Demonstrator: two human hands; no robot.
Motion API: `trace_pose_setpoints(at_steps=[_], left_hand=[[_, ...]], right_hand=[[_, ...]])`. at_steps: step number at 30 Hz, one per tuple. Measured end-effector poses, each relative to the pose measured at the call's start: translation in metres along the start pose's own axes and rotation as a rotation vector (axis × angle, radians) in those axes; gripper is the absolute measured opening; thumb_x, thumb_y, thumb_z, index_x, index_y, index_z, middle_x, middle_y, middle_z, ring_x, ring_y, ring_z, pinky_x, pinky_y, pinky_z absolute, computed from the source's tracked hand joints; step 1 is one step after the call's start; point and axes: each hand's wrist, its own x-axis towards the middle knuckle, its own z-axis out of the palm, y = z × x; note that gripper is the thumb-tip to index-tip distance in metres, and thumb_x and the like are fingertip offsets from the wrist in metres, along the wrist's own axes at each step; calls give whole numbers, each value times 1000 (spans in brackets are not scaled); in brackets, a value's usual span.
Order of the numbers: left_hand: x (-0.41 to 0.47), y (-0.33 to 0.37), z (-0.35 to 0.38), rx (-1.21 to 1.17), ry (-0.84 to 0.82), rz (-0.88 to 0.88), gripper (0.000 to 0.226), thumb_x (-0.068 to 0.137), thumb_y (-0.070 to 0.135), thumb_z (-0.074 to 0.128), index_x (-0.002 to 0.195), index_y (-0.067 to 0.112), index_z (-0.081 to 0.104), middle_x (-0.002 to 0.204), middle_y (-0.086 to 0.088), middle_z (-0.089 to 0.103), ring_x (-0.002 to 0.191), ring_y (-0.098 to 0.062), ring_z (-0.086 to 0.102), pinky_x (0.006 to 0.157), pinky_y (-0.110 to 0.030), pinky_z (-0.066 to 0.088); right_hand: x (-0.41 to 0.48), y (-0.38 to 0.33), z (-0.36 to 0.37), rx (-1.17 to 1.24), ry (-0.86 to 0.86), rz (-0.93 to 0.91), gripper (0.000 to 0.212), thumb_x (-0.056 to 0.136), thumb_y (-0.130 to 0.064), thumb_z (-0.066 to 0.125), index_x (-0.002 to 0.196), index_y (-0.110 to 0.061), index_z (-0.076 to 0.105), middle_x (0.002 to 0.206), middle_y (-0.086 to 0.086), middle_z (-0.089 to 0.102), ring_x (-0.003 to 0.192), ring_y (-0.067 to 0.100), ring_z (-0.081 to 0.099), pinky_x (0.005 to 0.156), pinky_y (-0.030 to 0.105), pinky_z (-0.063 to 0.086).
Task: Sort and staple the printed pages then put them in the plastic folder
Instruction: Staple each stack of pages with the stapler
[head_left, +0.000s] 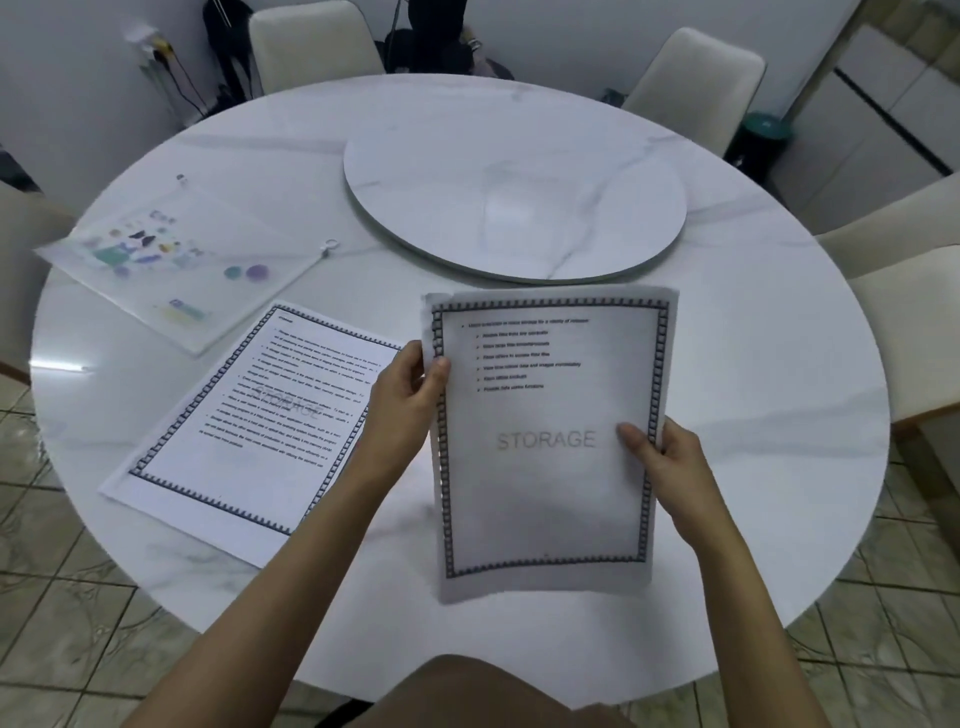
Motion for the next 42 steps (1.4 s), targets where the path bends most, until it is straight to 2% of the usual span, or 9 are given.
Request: trace_pose_setpoints(at_steps=[3,8,13,17,22,27,31,36,42], left_hand=[[2,-10,-2,-35,13,-50,12,94,18,50,93,12,60,91,-2,67,84,-12,64,73,-28,55],[0,-33,2,-52,34,-172,9,93,14,54,90,16,62,85,1,66,75,-6,63,61,-16,54],[-5,-65,7,92,28,-298,10,91,18,57,94,11,63,89,-5,67,85,-23,66,76,-34,57],[-2,-73,8,202,19,-298,10,89,23,59,91,16,64,88,-2,68,85,-20,66,80,-37,55],[-3,-73,11,279,-25,-253,8,91,23,57,90,17,61,82,4,63,76,-13,61,67,-22,49],[-7,-85,14,310,-6,-279,10,91,25,56,91,16,60,82,5,61,71,-11,57,65,-23,46],[-3,-88,15,357,14,-290,11,92,22,54,92,12,59,81,4,59,71,-11,57,63,-20,45],[2,-81,11,396,-18,-315,28,91,20,57,117,12,52,95,-2,59,83,-16,58,76,-27,48],[-5,-70,-14,480,-14,-179,29,91,16,54,120,17,55,107,5,59,94,-8,55,85,-23,45]], right_hand=[[-4,12,-2,11,-35,70,13,92,-19,54,102,-23,61,95,-12,68,79,-2,68,64,12,52],[-8,37,-4,-43,-80,179,22,92,-22,54,112,-15,61,103,-6,69,89,6,68,77,22,56],[-7,53,-3,-198,-131,260,18,92,-25,56,109,-19,59,108,-2,67,99,16,64,91,36,51],[1,56,0,-410,-43,192,18,91,-19,58,109,-16,58,91,-4,63,88,17,59,70,20,43],[17,39,18,-532,98,-25,25,89,-11,59,113,-7,60,107,5,59,91,14,55,79,20,37],[43,12,51,-470,-6,-138,21,90,-15,59,111,-13,61,104,-4,58,86,-4,54,67,0,37],[61,9,69,-453,-65,-118,20,90,-14,59,109,-12,61,106,-2,59,85,-6,54,68,-1,38],[65,20,74,-451,-111,-59,16,90,-16,59,106,-15,61,109,-1,60,85,-7,54,68,-2,36],[59,27,78,-446,-137,-58,18,91,-16,58,108,-13,62,107,-1,59,85,-6,54,68,-1,37]])
